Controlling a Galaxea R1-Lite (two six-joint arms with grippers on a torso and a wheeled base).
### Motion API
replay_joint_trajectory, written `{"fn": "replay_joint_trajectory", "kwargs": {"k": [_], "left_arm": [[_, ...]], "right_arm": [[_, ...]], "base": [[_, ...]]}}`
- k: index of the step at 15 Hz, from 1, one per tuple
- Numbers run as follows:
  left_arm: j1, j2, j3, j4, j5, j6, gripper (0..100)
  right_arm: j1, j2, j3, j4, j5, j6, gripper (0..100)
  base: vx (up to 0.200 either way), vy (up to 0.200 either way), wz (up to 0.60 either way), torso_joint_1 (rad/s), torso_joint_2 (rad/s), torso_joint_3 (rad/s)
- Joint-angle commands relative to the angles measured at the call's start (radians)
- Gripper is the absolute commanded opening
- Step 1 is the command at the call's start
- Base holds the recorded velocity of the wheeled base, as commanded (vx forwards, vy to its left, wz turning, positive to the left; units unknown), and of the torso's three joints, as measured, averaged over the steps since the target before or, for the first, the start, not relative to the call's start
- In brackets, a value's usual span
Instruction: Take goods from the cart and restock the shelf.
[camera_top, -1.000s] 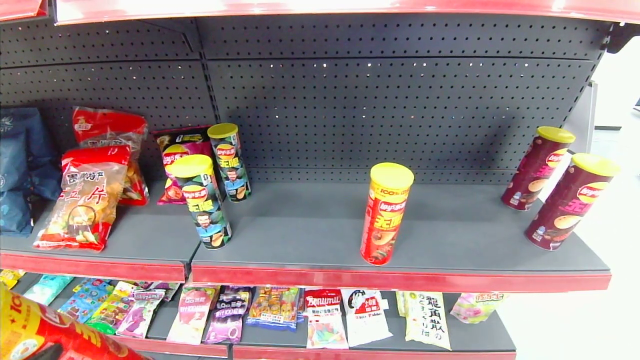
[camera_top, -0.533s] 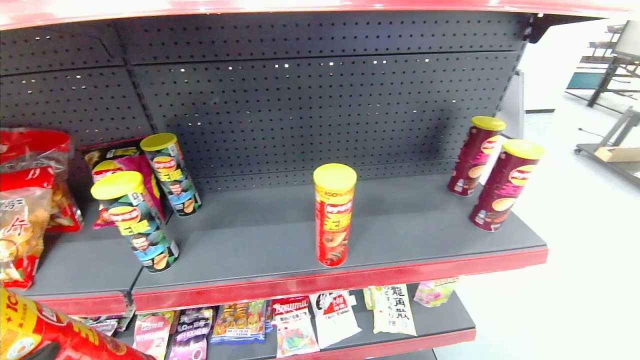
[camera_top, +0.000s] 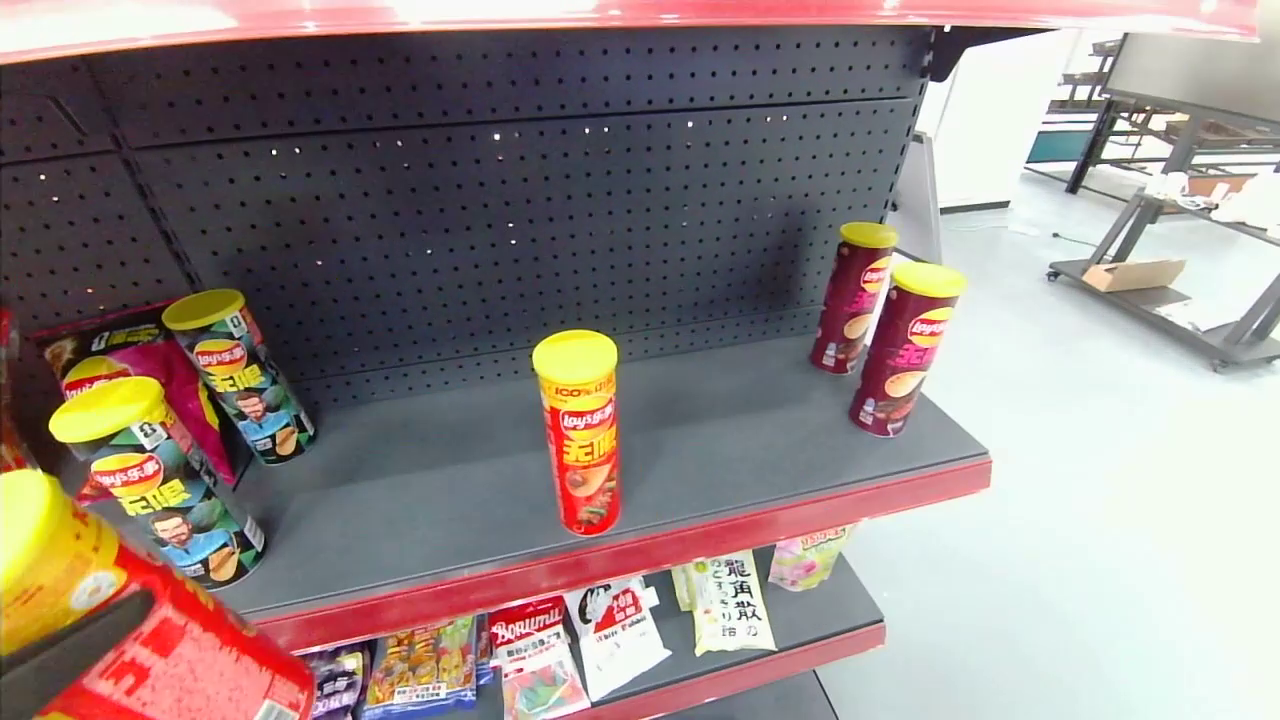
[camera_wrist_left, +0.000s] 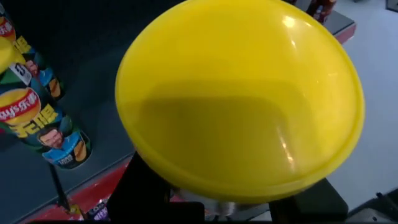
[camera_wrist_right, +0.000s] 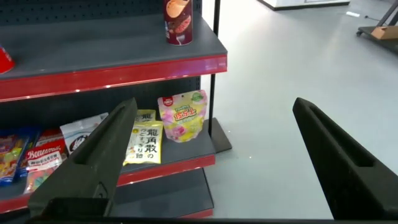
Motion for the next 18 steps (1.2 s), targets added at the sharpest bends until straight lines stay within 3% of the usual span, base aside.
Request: {"fn": "replay_joint_trajectory", "kwargs": {"k": [1, 2, 4, 7, 11, 15, 17, 18], "left_arm": [[0.002, 0.189, -0.005, -0.109, 0.016, 0.000, 0], [-0.001, 0.344, -0.019, -0.248, 0.013, 0.002, 0], [-0.084, 0.461, -0.033, -0.356, -0.002, -0.003, 0], [-0.090, 0.578, -0.076, -0.386, -0.044, -0.007, 0], [-0.093, 0.686, -0.086, -0.500, -0.091, -0.004, 0], [-0.116, 0.743, -0.089, -0.523, -0.111, 0.008, 0], [-0.127, 0.779, -0.105, -0.532, -0.111, 0.043, 0], [-0.130, 0.834, -0.125, -0.577, -0.113, 0.080, 0]], "right_arm": [[-0.001, 0.001, 0.000, 0.000, 0.000, -0.001, 100], [-0.001, 0.001, 0.000, 0.000, 0.000, 0.003, 100], [-0.001, 0.001, 0.000, 0.000, 0.000, 0.003, 100], [-0.001, 0.001, 0.000, 0.000, 0.000, 0.003, 100], [-0.001, 0.001, 0.000, 0.000, 0.000, 0.003, 100], [-0.001, 0.001, 0.000, -0.001, 0.000, 0.003, 100], [-0.001, 0.001, 0.000, -0.001, 0.000, 0.003, 100], [-0.001, 0.001, 0.000, -0.001, 0.000, 0.003, 100]], "base": [[0.000, 0.000, 0.00, 0.000, 0.00, 0.000], [0.000, 0.000, 0.00, 0.000, 0.00, 0.000], [0.000, 0.000, 0.00, 0.000, 0.00, 0.000], [0.000, 0.000, 0.00, 0.000, 0.00, 0.000], [0.000, 0.000, 0.00, 0.000, 0.00, 0.000], [0.000, 0.000, 0.00, 0.000, 0.00, 0.000], [0.000, 0.000, 0.00, 0.000, 0.00, 0.000], [0.000, 0.000, 0.00, 0.000, 0.00, 0.000]]}}
